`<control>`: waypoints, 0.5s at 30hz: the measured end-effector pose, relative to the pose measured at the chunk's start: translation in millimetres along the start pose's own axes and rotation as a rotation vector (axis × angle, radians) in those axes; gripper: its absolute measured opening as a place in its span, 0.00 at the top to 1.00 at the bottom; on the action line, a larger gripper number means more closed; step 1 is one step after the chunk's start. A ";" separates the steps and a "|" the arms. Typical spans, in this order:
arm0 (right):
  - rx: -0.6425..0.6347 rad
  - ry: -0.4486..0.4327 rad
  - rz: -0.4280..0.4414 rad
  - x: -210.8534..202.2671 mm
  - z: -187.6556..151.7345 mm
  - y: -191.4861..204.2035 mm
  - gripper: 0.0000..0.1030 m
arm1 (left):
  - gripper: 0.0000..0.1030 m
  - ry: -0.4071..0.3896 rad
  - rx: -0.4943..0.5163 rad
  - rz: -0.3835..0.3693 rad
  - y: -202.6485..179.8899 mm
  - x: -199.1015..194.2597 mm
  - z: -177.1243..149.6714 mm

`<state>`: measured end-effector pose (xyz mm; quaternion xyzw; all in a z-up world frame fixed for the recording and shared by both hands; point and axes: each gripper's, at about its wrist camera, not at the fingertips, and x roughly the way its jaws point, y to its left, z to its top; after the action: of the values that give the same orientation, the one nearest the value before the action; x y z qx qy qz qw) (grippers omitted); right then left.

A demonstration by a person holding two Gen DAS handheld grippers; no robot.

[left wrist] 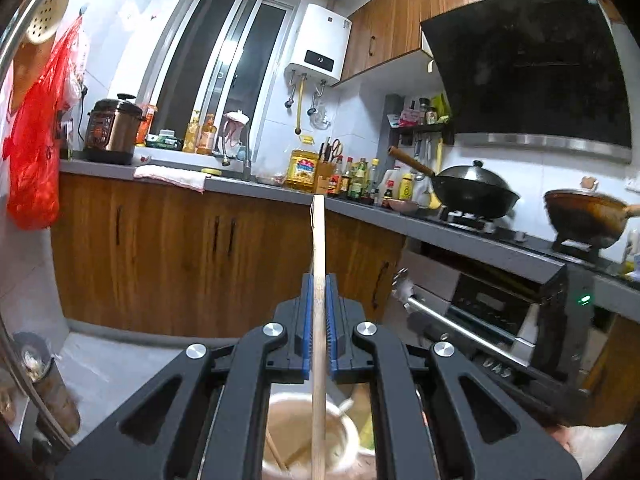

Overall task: Organize utensils
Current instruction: 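Lift the chopstick and flower spoon up over the ceramic holder with both grippers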

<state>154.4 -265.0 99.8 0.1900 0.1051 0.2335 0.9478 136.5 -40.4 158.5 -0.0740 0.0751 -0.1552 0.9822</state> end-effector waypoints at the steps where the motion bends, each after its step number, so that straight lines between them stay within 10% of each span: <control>1: 0.001 -0.009 -0.007 3.2 1.0 -1.6 0.96 | 0.94 -0.002 0.008 0.009 0.7 4.0 -1.6; 15: -0.103 -0.039 -0.088 29.0 -24.5 6.7 0.96 | 0.94 -0.043 0.041 0.065 10.2 34.0 -20.6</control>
<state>169.8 -237.9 77.2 0.1407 0.0826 0.1927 0.9676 167.9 -44.0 132.4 -0.0545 0.0533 -0.1232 0.9895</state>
